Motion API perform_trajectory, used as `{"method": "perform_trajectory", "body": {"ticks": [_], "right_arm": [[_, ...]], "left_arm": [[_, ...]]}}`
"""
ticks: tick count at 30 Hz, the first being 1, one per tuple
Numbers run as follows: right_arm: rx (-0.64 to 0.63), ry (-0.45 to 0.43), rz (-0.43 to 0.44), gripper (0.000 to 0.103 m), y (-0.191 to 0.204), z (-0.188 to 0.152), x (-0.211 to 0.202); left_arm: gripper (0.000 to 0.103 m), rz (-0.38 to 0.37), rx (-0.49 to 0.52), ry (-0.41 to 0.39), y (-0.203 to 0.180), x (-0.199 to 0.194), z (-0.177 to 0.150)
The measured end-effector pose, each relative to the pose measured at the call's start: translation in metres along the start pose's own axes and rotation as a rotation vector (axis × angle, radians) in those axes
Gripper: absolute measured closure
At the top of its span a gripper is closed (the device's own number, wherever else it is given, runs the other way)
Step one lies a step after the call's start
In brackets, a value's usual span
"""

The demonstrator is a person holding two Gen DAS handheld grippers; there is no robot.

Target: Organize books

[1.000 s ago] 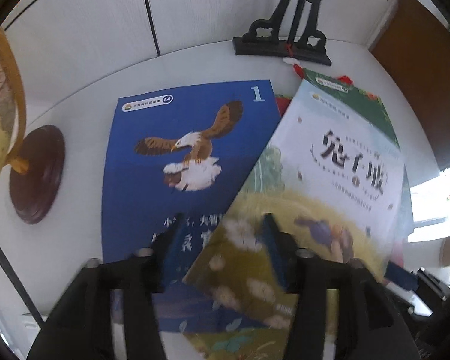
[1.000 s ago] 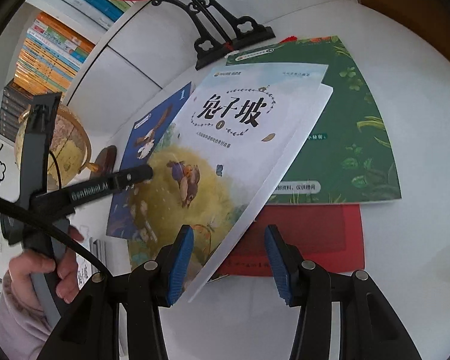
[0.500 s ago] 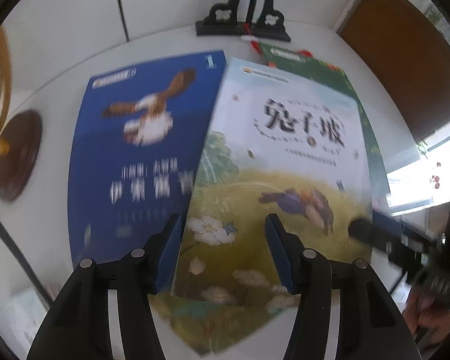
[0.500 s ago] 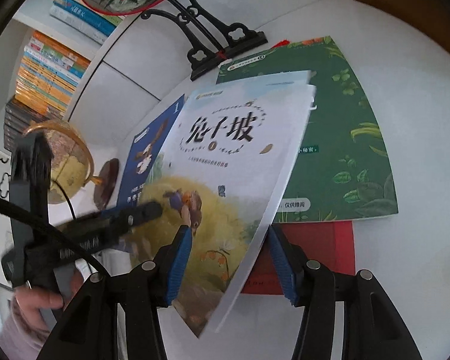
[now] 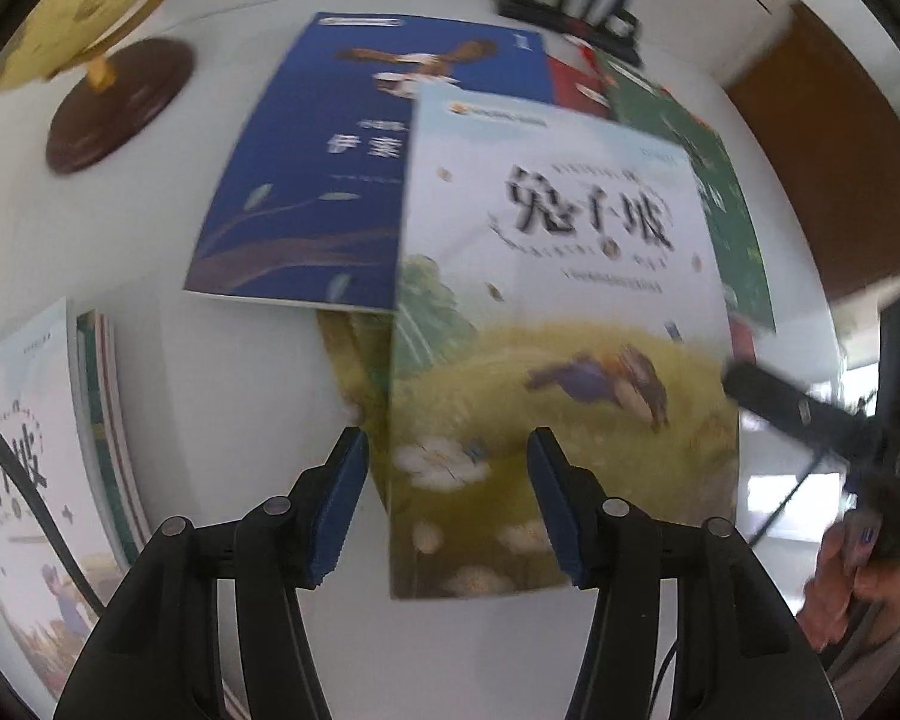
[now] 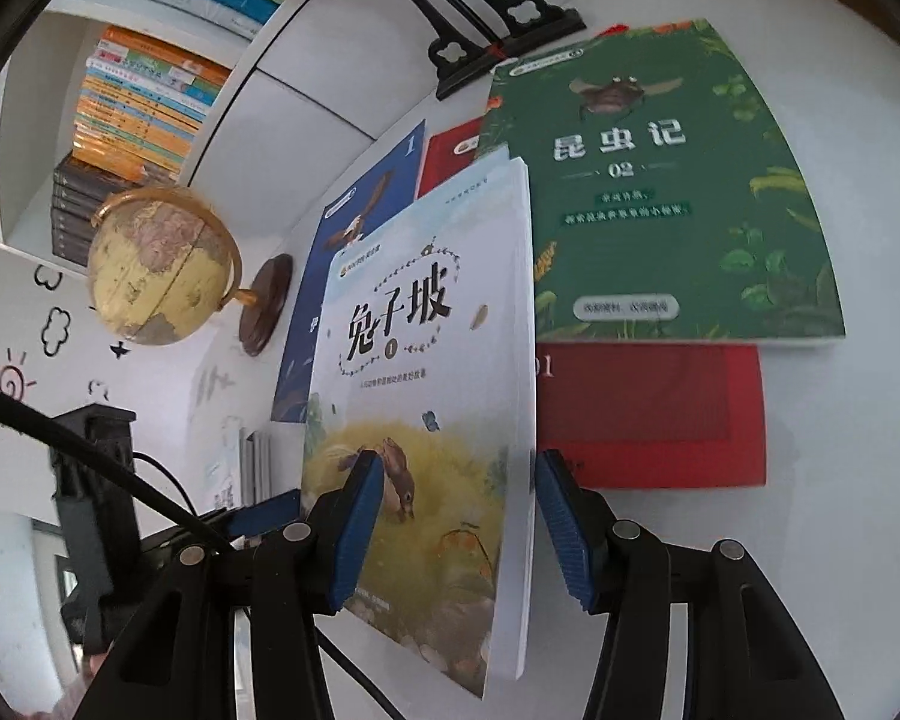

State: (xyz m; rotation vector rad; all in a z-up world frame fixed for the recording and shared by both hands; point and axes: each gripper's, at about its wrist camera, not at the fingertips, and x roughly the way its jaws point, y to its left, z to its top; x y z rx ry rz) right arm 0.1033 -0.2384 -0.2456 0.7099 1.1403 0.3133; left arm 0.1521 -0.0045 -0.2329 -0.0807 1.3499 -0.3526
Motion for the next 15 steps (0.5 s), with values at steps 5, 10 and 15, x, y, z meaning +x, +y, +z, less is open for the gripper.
{"method": "perform_trajectory", "body": {"ticks": [5,10,15], "right_arm": [[0.037,0.062,-0.013,0.051,-0.008,-0.011,-0.002],[0.055,0.081,0.042,0.052,-0.015,-0.021,0.007],[0.002,0.052,0.045,0.073,-0.008,-0.021,0.013]], "left_arm": [[0.051,-0.009,-0.025,0.008,0.000,0.004,0.005],[0.055,-0.063,-0.074,0.021,0.003,0.008,-0.003],[0.066,-0.052,-0.090,0.010,0.011,0.001,-0.008]]}}
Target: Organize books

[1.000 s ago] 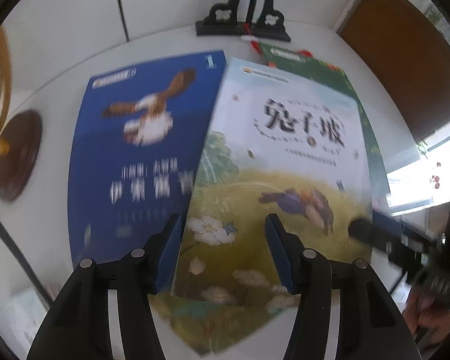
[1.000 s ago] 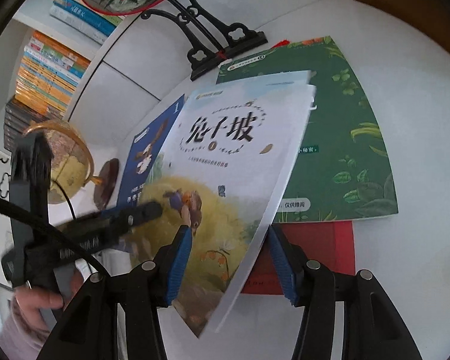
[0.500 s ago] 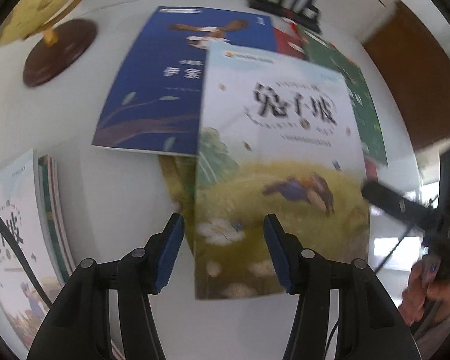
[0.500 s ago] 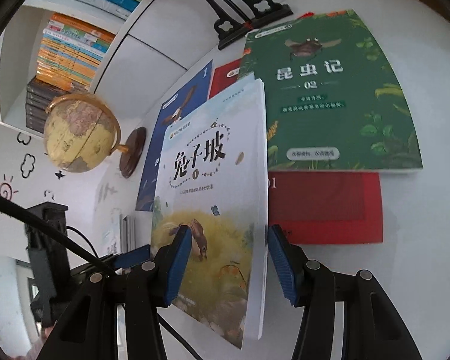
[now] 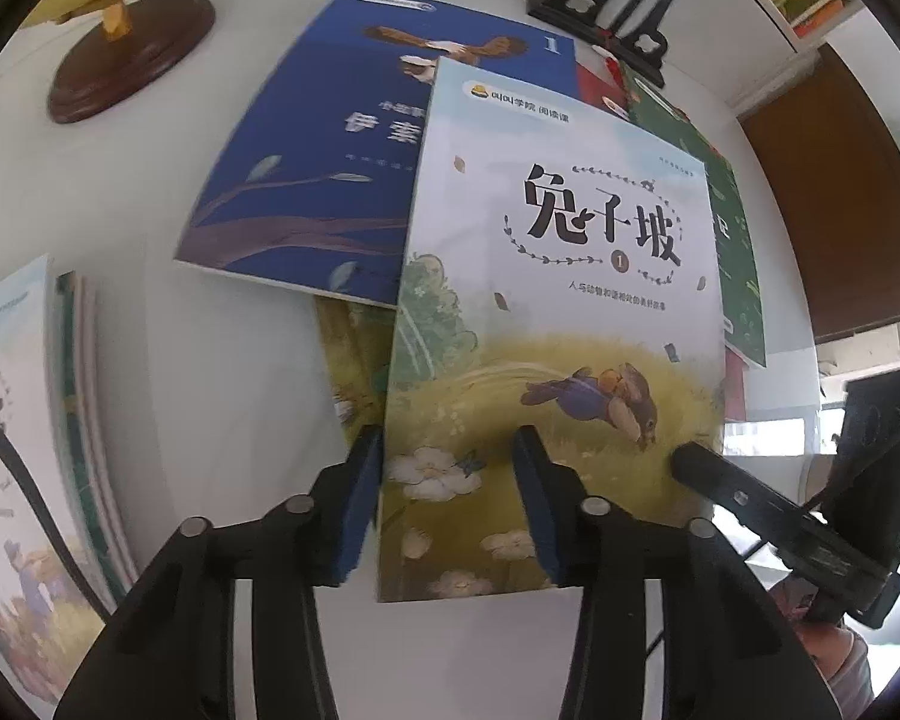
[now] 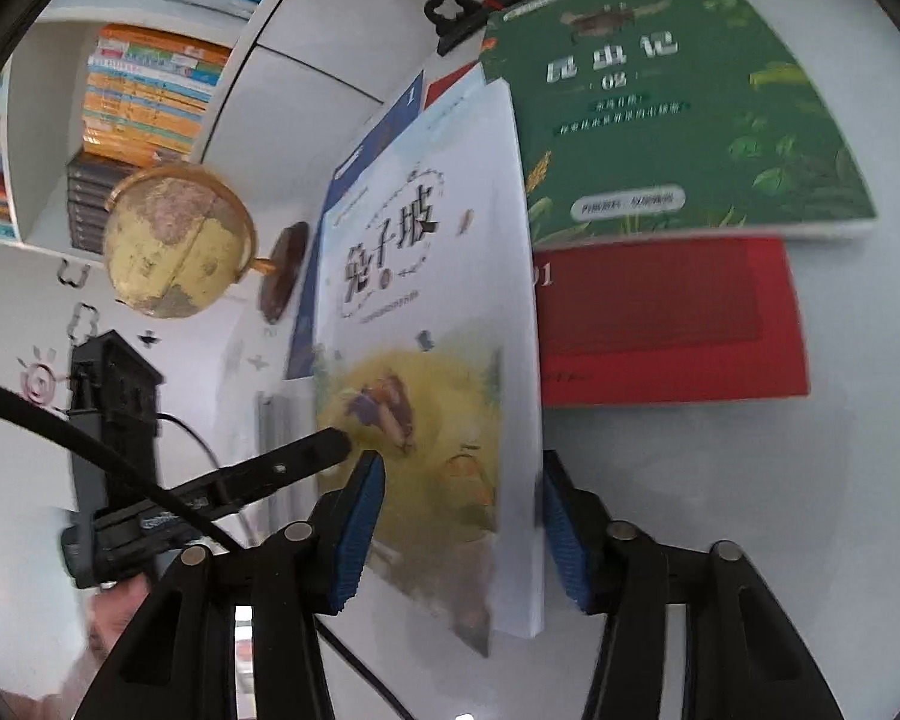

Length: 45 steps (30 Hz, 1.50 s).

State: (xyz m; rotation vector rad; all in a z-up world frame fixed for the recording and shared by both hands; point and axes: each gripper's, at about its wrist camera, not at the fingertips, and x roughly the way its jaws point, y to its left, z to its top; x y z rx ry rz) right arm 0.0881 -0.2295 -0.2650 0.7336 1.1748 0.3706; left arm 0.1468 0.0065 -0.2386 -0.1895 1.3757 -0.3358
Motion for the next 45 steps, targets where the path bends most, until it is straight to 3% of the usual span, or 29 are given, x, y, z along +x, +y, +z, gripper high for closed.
{"method": "perform_trajectory", "body": {"ticks": [1,2,4,6,9,11,15,24,37,45], "right_arm": [[-0.026,-0.006,-0.041,0.087,0.001,-0.001,-0.003],[-0.044,-0.017,-0.044,0.092,0.002,-0.002,-0.008],[-0.072,-0.060,-0.037,0.094,0.007,-0.004,-0.021],[-0.154,-0.089,-0.096,0.095,0.019,-0.005,-0.031],[-0.161,-0.077,-0.132,0.095,0.018,-0.004,-0.033],[-0.143,-0.066,-0.147,0.095,0.010,-0.004,-0.031],[-0.110,-0.064,-0.140,0.095,0.003,-0.007,-0.032],[-0.186,-0.112,-0.118,0.095,0.032,-0.012,-0.052],[-0.273,-0.148,-0.116,0.095,0.075,-0.013,-0.076],[-0.316,-0.171,-0.099,0.095,0.105,-0.014,-0.087]], "left_arm": [[0.072,-0.007,-0.012,-0.001,0.003,-0.003,-0.002],[0.079,-0.028,-0.026,0.002,0.005,-0.004,-0.003],[0.080,-0.104,-0.052,-0.017,0.006,-0.014,-0.010],[0.080,-0.174,-0.053,-0.063,0.003,-0.027,-0.016],[0.080,-0.277,-0.092,-0.070,0.003,-0.029,-0.020],[0.092,-0.335,-0.115,-0.064,0.002,-0.026,-0.021],[0.095,-0.158,-0.034,-0.095,-0.019,-0.029,-0.022],[0.095,-0.013,0.118,-0.141,-0.043,-0.052,-0.025],[0.094,0.052,0.165,-0.206,-0.048,-0.079,-0.030],[0.094,0.054,0.154,-0.259,-0.038,-0.111,-0.035]]}}
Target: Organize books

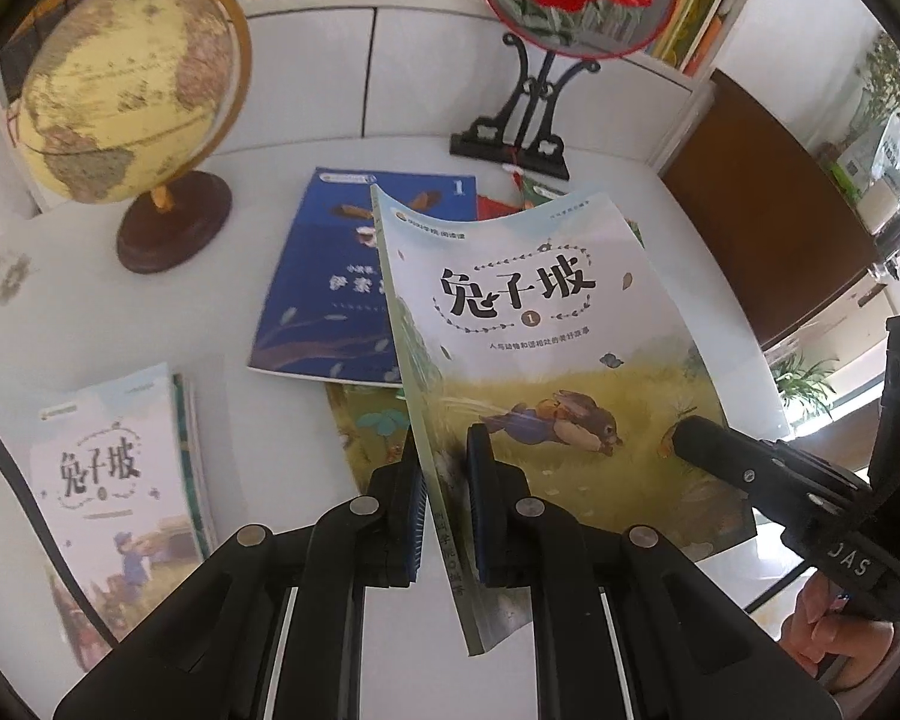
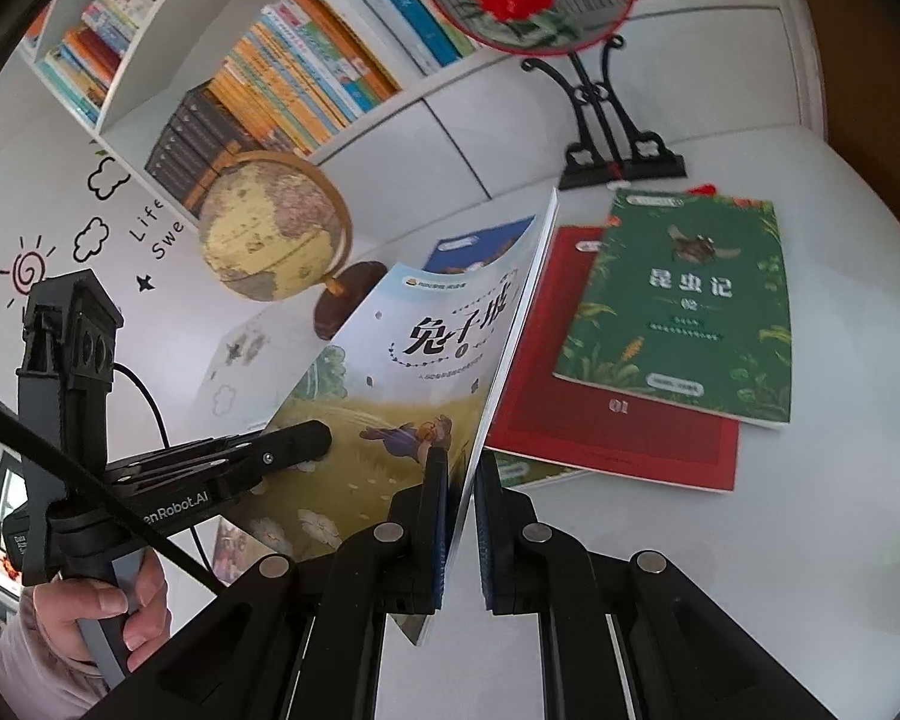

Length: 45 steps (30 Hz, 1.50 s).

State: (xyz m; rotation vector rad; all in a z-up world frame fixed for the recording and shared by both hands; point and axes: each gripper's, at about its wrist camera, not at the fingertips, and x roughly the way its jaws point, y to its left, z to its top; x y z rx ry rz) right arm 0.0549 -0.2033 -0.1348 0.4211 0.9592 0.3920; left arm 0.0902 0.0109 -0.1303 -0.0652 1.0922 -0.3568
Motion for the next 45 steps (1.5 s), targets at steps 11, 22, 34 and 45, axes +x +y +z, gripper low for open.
{"method": "perform_trajectory", "body": {"ticks": [11,22,34,45], "right_arm": [[-0.042,-0.044,0.039,0.095,0.053,0.009,-0.003],[-0.128,0.007,0.085,0.094,0.125,-0.004,0.034],[-0.217,0.094,0.130,0.094,0.196,-0.026,0.085],[-0.249,0.168,0.135,0.093,0.224,-0.050,0.119]], "left_arm": [[0.093,0.039,-0.044,-0.052,0.040,-0.039,0.002],[0.092,0.084,-0.147,-0.065,0.117,-0.071,-0.025],[0.091,0.133,-0.263,-0.068,0.192,-0.092,-0.060],[0.091,0.139,-0.336,-0.023,0.226,-0.084,-0.089]]}}
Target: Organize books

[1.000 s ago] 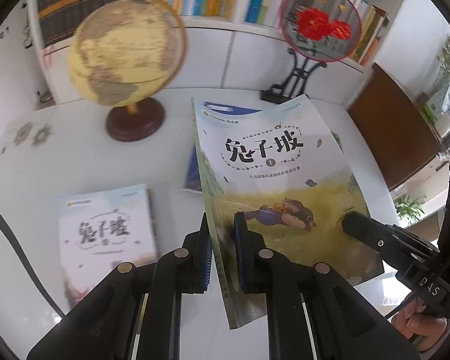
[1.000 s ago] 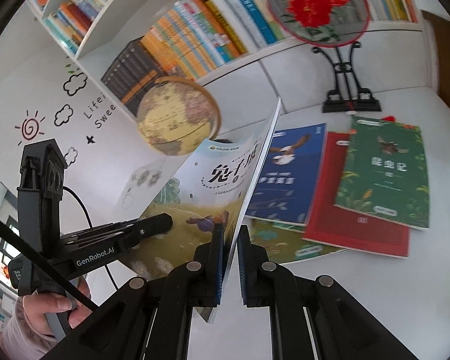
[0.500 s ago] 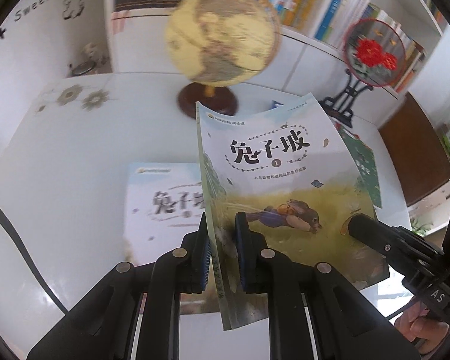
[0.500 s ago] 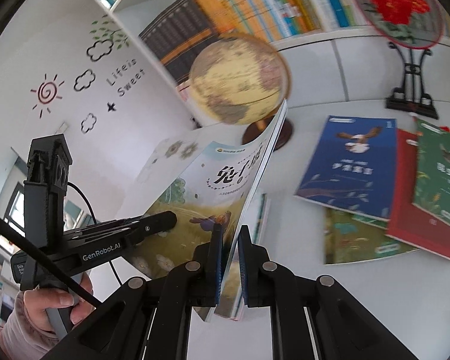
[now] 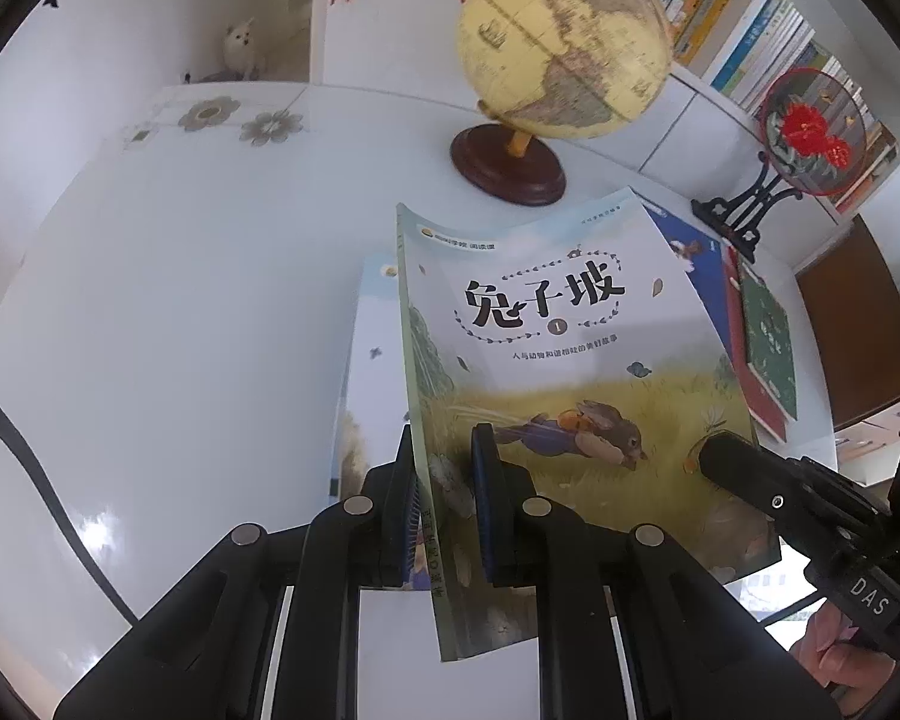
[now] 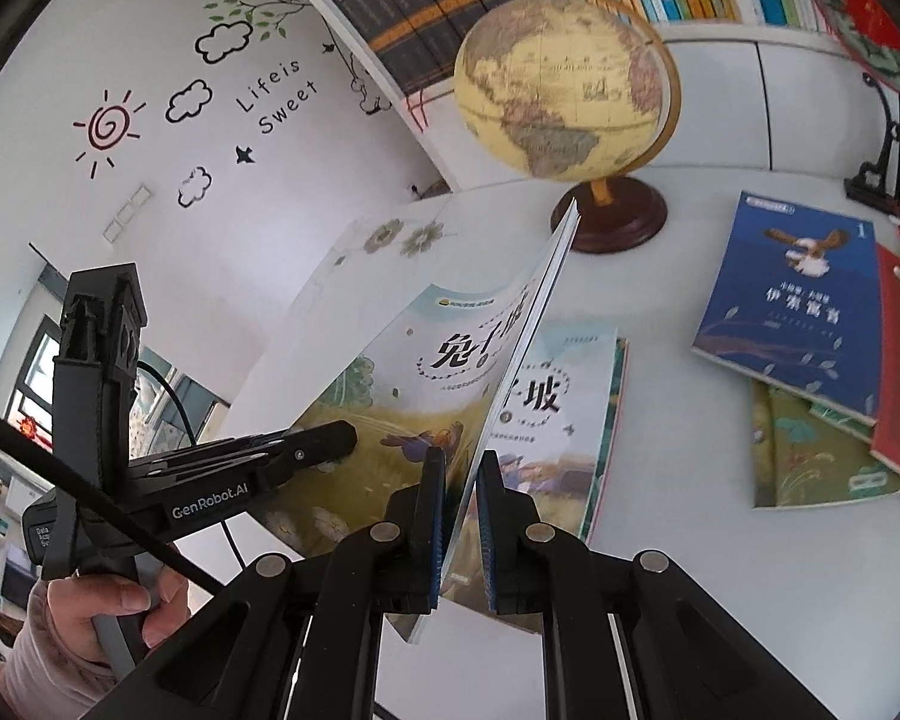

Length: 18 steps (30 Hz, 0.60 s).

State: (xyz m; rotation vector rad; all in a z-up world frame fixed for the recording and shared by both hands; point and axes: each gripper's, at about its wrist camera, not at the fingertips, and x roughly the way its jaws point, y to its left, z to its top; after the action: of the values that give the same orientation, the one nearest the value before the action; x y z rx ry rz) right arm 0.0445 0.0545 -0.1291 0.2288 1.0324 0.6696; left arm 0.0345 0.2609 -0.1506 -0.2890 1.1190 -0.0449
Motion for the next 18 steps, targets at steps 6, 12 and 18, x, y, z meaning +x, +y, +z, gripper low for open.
{"method": "perform_trajectory", "body": {"ticks": [6,12,18], "right_arm": [[0.025,0.029,-0.014,0.093,-0.002,-0.011,0.018],[0.147,0.063,-0.032,0.093,-0.017,-0.028,0.039],[0.226,0.095,-0.038,0.093,-0.032,-0.035,0.050]], "left_arm": [[0.090,0.009,-0.013,0.033,0.011,0.019,-0.009],[0.088,0.020,-0.024,0.081,0.019,0.034,-0.015],[0.086,0.048,-0.021,0.129,0.022,0.047,-0.019]]}}
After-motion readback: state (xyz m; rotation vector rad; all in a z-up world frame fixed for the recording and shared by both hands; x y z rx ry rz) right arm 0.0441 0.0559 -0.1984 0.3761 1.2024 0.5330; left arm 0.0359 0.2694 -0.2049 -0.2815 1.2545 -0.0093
